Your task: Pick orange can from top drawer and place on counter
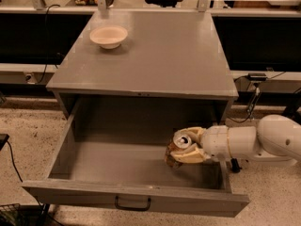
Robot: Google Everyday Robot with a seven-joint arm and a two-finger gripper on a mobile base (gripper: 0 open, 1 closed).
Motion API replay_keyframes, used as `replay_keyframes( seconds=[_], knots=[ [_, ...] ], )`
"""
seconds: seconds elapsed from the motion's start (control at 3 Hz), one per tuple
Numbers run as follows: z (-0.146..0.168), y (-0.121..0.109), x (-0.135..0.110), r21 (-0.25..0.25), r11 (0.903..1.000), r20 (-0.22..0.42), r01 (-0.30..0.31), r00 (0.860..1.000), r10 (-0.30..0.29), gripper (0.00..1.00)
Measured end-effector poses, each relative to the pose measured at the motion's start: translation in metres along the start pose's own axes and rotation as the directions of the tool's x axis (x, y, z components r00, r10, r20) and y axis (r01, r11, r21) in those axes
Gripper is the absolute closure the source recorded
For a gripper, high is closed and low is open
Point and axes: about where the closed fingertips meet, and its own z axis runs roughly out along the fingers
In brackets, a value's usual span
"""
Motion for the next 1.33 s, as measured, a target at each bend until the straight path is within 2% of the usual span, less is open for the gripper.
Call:
replay_keyframes(
  seconds=[0.33,0.67,1.0,1.33],
  knots=[
    [-0.029,0.004,-0.055,-0.010,0.9942,0.116,0.107,0.988,-0.105,0.99],
    [-0.063,0.002,-0.114,-0.038,0.9768,0.161,0.211,0.966,-0.202,1.00],
    [-0.092,-0.006,-0.167,-0.077,0.9548,0.164,0.287,0.948,-0.272,1.00],
    [-0.111,-0.021,-0.204,-0.114,0.9382,0.160,0.327,0.938,-0.307,1.00]
  ],
)
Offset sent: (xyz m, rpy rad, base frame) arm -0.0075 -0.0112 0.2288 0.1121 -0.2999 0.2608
